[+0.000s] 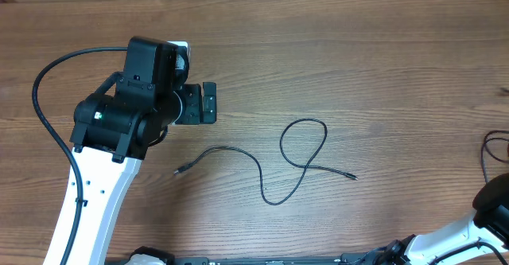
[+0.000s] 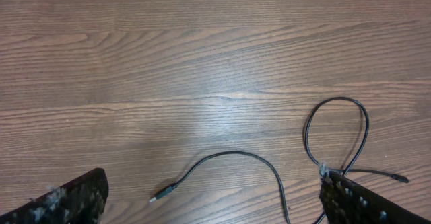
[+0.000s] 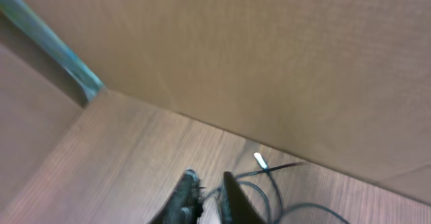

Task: Untangle cables
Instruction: 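Drop the black cable into the box at right with the right gripper, then move the right gripper back to the last cable and grasp it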

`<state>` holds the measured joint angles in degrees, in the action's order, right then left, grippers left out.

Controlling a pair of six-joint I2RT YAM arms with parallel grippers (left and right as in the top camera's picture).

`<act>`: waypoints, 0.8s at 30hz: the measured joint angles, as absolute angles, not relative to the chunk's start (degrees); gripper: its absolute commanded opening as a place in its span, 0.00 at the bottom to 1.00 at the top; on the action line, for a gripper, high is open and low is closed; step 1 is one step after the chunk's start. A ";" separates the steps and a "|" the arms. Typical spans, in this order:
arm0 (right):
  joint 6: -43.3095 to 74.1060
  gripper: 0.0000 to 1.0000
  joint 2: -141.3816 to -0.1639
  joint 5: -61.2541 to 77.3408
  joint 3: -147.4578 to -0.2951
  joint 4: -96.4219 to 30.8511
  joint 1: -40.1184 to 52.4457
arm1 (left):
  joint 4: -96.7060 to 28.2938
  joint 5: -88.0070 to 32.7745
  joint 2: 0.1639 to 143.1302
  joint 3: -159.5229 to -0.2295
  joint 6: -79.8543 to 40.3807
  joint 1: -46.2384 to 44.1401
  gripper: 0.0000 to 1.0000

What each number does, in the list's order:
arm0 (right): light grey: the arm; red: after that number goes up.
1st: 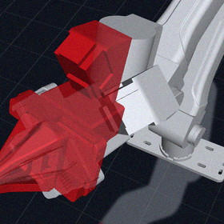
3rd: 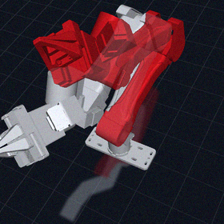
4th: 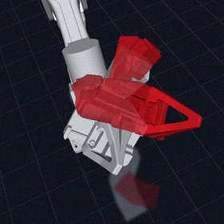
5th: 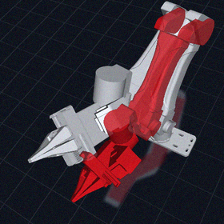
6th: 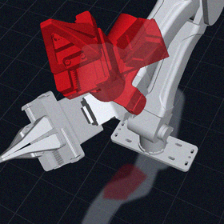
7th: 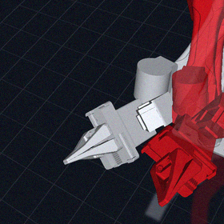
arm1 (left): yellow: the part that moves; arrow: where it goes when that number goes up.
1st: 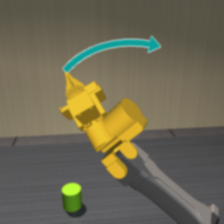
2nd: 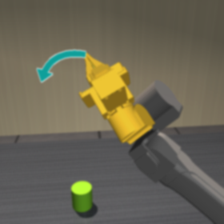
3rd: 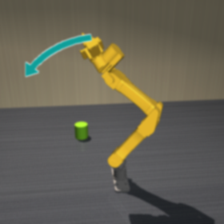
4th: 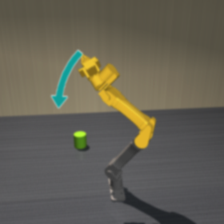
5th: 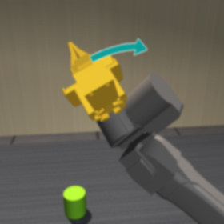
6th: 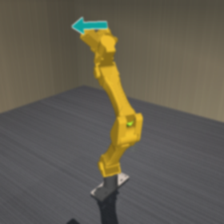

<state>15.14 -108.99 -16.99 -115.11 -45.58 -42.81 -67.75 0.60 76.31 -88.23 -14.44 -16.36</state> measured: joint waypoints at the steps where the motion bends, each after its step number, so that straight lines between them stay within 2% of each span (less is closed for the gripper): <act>1: 15.09 0.24 -109.08 -17.06 -115.11 -46.24 -42.81 | -67.72 0.60 76.31 -88.23 -14.44 -16.36 1.00; 2: 15.07 0.32 -109.27 -17.15 -115.11 -46.85 -42.76 | -67.75 0.58 76.31 -88.23 -14.44 -16.36 1.00; 3: 15.03 0.47 -109.49 -17.15 -115.11 -47.62 -42.76 | -67.75 0.60 76.31 -88.23 -14.44 -16.36 1.00; 5: 15.05 0.57 -110.45 -16.69 -115.11 -49.15 -42.76 | -67.75 0.60 76.31 -88.23 -14.44 -16.36 1.00; 13: 14.87 0.72 -111.44 -5.67 -115.11 -55.16 -42.76 | -67.75 0.60 76.31 -88.23 -14.44 -16.36 1.00; 23: 14.96 0.76 -111.44 6.09 -115.11 -68.23 -38.44 | -67.75 0.60 76.42 -88.23 -14.44 -16.36 1.00; 24: 14.94 0.79 -111.44 6.31 -115.11 -69.06 -37.89 | -67.75 0.60 76.42 -88.23 -14.44 -16.36 1.00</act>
<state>14.94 -111.44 6.31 -115.11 -69.06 -37.89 -67.75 0.60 76.42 -88.23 -14.44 -16.36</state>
